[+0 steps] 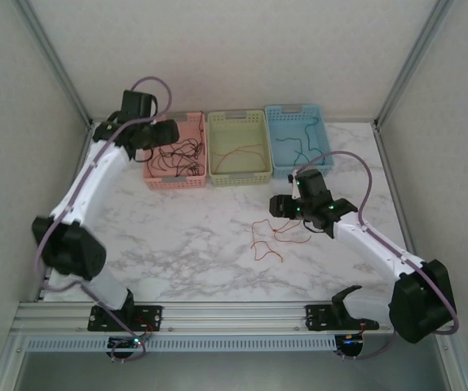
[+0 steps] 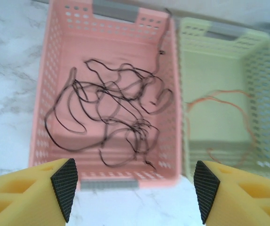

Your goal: Untangle the cables

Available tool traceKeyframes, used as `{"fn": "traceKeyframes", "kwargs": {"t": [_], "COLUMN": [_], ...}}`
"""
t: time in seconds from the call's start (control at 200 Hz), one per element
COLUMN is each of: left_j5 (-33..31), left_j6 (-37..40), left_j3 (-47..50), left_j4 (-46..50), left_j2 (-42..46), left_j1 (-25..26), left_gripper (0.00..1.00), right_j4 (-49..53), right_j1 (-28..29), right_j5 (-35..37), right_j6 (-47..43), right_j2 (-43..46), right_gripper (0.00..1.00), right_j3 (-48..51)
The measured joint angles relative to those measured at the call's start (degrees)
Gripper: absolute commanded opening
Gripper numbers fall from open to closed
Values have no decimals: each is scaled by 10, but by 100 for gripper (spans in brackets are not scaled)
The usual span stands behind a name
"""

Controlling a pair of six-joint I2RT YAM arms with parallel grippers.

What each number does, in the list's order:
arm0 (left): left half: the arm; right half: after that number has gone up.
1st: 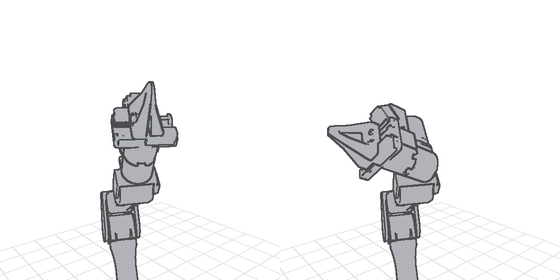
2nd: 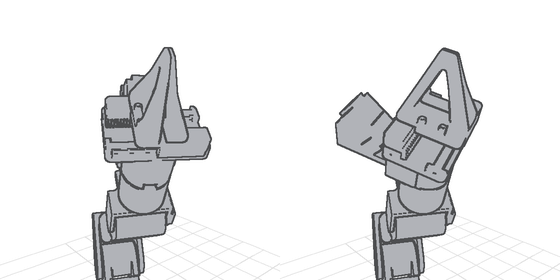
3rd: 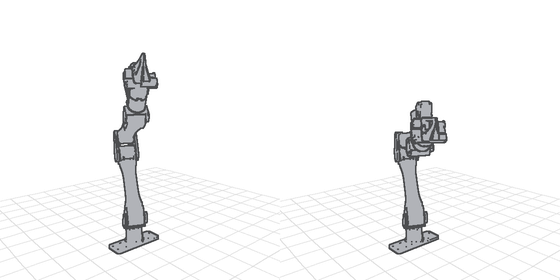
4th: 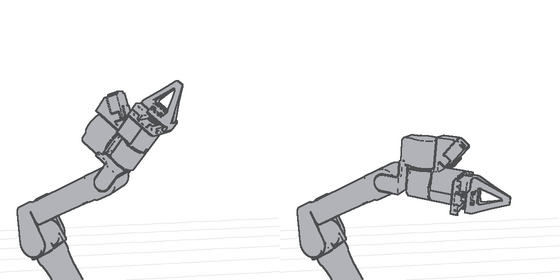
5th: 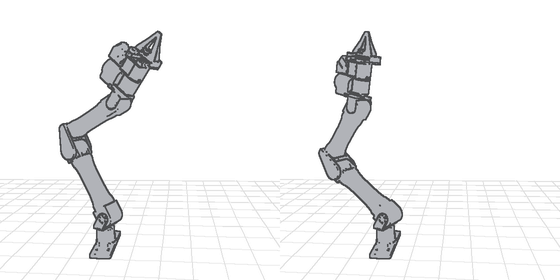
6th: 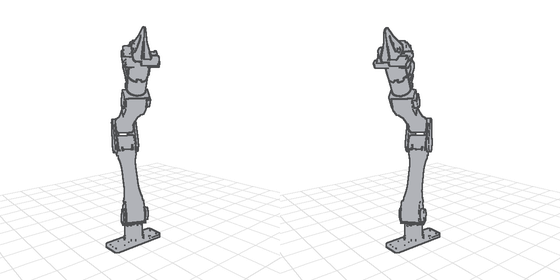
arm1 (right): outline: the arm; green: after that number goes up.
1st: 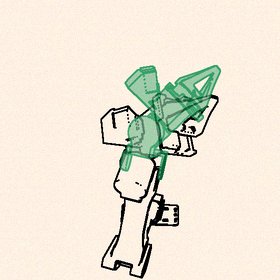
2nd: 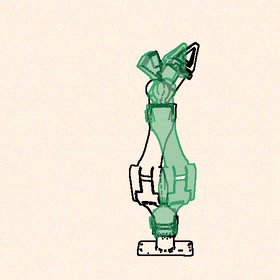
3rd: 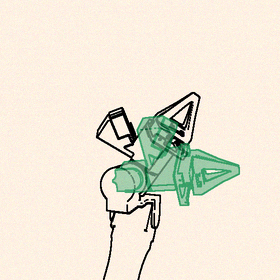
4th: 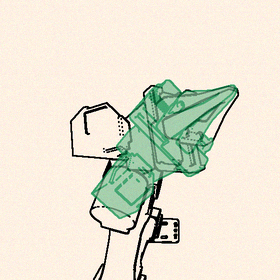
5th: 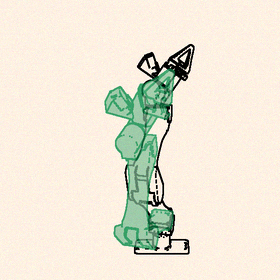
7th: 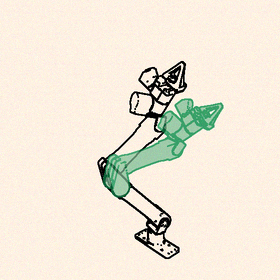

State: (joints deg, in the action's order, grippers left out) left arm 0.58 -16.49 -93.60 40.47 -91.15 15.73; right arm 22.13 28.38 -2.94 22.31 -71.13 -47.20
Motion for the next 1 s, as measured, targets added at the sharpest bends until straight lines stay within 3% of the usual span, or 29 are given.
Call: {"fn": "traceKeyframes", "kwargs": {"t": [0.18, 0.35, 0.491, 0.676, 0.831, 0.996], "left_j5": [22, 39, 55, 58, 47, 32], "left_j6": [-33, -48, -54, -54, -49, -46], "left_j3": [152, 255, 294, 311, 334, 355], "left_j4": [-43, -42, -23, 16, 43, 72], "left_j2": [168, 276, 344, 432, 478, 489], "left_j1": [53, 65, 65, 65, 65, 65], "left_gripper": [71, 74, 74, 77, 77, 77], "right_j4": [31, 43, 64, 89, 121, 133], "right_j1": [0, 3, 24, 64, 87, 104], "right_j5": [11, 19, 28, 50, 85, 94], "right_j6": [19, 40, 53, 57, 59, 56], "right_j2": [-45, -97, -175, -214, -245, -268], "right_gripper": [64, 63, 62, 60, 47, 17], "right_j3": [1, -1, -12, -34, -65, -94]}}
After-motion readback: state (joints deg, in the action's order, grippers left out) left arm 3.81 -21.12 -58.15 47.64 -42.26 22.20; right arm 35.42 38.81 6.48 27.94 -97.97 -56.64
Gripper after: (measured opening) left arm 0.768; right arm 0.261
